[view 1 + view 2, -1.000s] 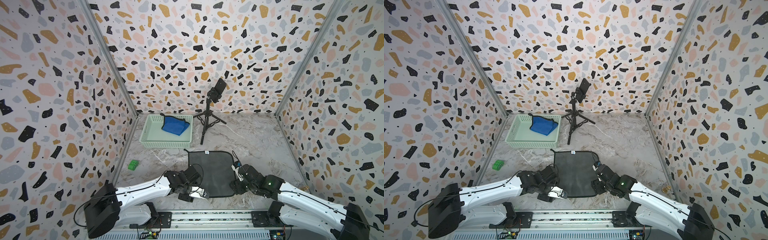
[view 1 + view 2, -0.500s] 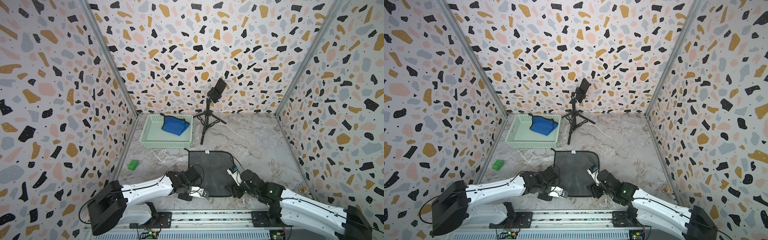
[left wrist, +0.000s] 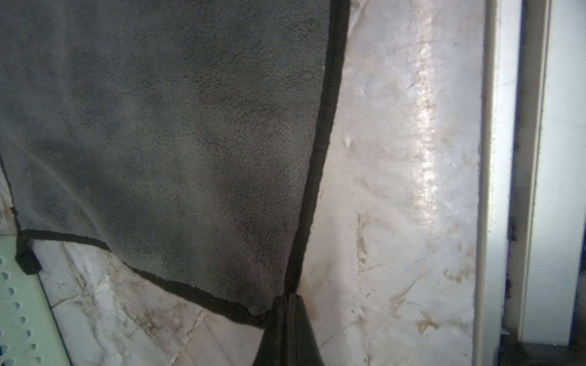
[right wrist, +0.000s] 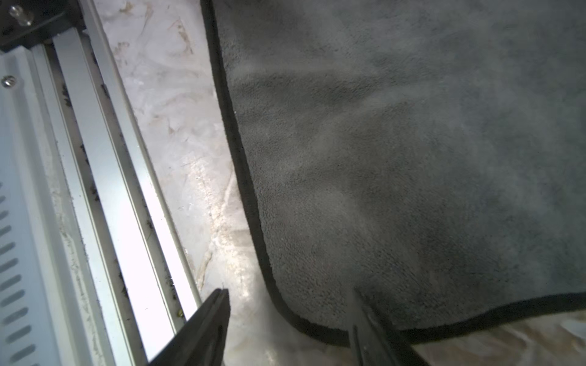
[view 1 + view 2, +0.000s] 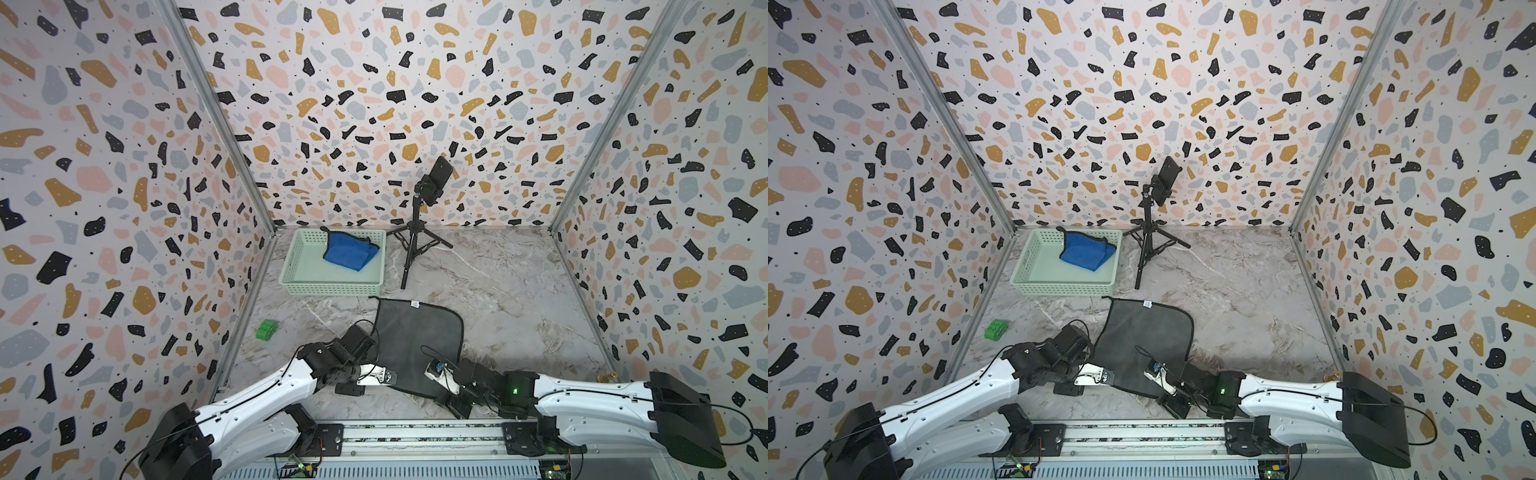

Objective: Fold the square dishcloth
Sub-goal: Fold the cleaning item at the center of the board.

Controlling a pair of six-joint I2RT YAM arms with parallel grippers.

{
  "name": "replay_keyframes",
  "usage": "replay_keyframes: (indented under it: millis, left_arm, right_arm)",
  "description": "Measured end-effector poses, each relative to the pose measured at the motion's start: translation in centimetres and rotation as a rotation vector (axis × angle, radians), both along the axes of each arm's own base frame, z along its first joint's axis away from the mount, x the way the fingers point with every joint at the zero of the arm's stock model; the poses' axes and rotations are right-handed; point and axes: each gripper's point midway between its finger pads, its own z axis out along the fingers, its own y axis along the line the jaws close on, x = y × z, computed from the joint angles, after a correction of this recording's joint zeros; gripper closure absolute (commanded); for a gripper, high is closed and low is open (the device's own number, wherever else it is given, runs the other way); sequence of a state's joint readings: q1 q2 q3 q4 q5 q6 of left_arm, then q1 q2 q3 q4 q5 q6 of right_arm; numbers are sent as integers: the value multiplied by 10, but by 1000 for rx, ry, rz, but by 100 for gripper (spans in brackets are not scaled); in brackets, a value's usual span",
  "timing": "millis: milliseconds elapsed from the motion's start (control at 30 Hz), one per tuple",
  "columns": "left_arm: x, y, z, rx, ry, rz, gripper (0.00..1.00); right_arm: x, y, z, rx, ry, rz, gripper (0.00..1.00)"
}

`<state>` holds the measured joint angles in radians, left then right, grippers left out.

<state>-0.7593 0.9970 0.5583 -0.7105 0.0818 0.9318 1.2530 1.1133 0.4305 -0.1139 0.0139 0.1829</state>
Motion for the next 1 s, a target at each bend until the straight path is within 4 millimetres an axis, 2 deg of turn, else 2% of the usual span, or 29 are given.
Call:
replay_keyframes:
  millis: [200,433,467,533,567,600,667,700,867,1000]
  left_arm:
    - [-4,5,-1,11,22,8,100]
    - [-4,4,3,-5,11,7,100]
    - [-5,4,3,-5,14,3,96]
    - [-8,5,2,-1,21,-25,63]
    - [-10,5,1,-1,26,-35,54]
    - [-11,6,-1,3,27,-53,48]
    - [-15,7,-6,11,35,-77,44]
    - [-17,8,-9,16,40,-86,44]
    - [-12,1,-17,17,39,-128,49]
    - [-4,-6,-28,17,30,-147,66]
  right_arm:
    - [-11,7,-17,-87,-24,65,44]
    - [-5,5,-26,-145,-69,50,57]
    - [-3,5,-26,-148,-75,46,62]
    - [-1,5,-25,-156,-89,41,71]
    - [1,5,-24,-158,-94,33,77]
    - [2,5,-24,-161,-100,26,82]
    - [5,4,-23,-163,-107,12,95]
    - [5,4,-23,-165,-108,3,100]
    - [7,2,-23,-163,-96,-35,100]
    - [7,2,-19,-145,-86,-55,100]
